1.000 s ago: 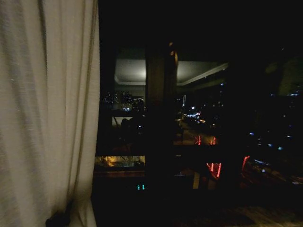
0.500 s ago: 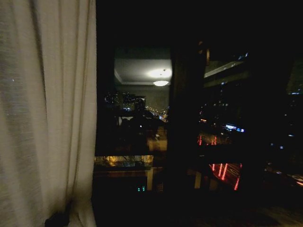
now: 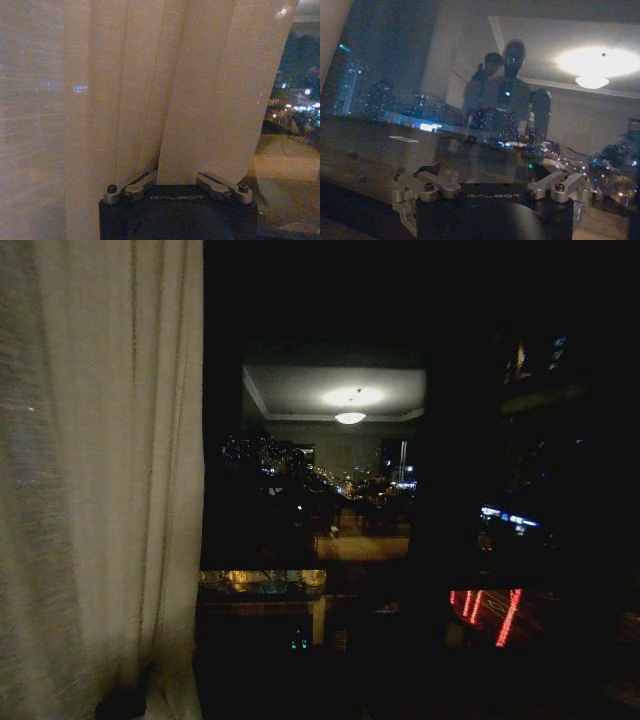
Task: Open the curtains by pulling them apart, changing their state from closed to fully open.
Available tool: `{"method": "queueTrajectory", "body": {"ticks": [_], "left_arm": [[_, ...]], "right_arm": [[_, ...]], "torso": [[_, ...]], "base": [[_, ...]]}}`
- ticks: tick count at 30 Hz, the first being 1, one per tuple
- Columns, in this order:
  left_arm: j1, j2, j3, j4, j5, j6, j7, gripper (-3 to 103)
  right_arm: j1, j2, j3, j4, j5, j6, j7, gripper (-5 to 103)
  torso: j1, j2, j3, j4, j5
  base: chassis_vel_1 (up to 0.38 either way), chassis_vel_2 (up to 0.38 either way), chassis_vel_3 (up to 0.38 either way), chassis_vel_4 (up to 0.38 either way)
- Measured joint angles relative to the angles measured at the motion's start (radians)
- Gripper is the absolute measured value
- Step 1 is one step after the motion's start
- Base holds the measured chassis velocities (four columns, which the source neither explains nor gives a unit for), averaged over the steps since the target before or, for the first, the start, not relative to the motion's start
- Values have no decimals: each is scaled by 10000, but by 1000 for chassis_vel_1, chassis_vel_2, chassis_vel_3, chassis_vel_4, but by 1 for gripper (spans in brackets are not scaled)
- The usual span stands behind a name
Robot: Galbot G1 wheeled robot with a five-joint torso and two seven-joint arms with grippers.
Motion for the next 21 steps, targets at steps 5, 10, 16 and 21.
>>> {"method": "queueTrajectory", "body": {"ticks": [5,10,16,21], "left_arm": [[-5,3,-16,29,-8,-2,6,2],[26,-3,-35,51,-26,-11,11,2],[16,46,-395,125,-267,-20,6,2],[-26,215,-1000,267,-681,-9,7,2]], "right_arm": [[23,0,-46,-38,-13,60,-3,100],[83,-2,-87,-128,-13,243,-3,100],[109,-2,-169,-159,-142,239,-5,100],[119,-2,-216,-196,-180,237,-14,100]], "torso": [[0,0,0,0,0],[0,0,1,-2,0],[-1,-1,1,-3,3],[-1,0,1,-1,-1]], "base": [[127,143,-136,-139],[41,20,-31,-34],[0,0,0,0],[0,0,0,0]]}}
